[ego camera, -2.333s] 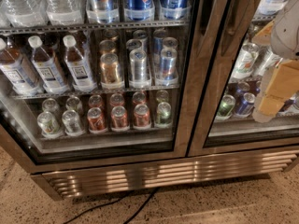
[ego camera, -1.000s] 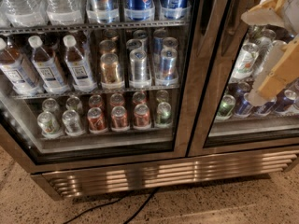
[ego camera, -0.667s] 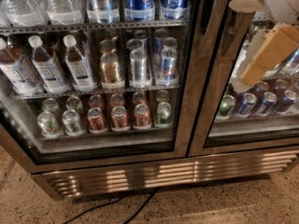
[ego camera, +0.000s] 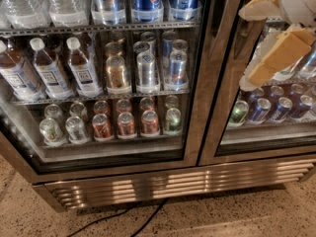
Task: Open left fridge door
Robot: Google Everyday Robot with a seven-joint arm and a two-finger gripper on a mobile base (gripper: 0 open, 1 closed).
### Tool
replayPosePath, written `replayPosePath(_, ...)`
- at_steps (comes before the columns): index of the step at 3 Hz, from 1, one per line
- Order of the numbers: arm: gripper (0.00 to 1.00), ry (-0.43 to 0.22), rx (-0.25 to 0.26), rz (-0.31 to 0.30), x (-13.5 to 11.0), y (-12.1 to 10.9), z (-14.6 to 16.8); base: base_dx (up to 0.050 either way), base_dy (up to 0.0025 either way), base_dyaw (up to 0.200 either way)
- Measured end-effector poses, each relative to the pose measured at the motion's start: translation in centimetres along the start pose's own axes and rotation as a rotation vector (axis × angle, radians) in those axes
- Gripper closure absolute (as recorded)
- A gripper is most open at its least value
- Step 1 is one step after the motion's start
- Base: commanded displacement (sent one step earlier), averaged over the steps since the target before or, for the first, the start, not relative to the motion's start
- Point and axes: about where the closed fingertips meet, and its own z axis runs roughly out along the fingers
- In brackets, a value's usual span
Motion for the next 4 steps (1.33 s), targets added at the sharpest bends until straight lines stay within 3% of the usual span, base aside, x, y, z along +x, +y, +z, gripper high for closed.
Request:
replayPosePath(1,0.22,0.000,0.004,-0.002,-0.1,-0.1,0.0,0.000,0.00000,0.000)
replayPosePath(2,0.07,0.013,0.020,0.006,0.0,-1.2,0.4,0.000,0.00000,0.000)
replayPosePath(3,0.07,0.034,0.084,0.013,-0.1,-3.7,0.2,0.000,0.00000,0.000)
replayPosePath(4,0.08,0.036,0.103,0.041,0.6,-5.3,1.4,0.000,0.00000,0.000)
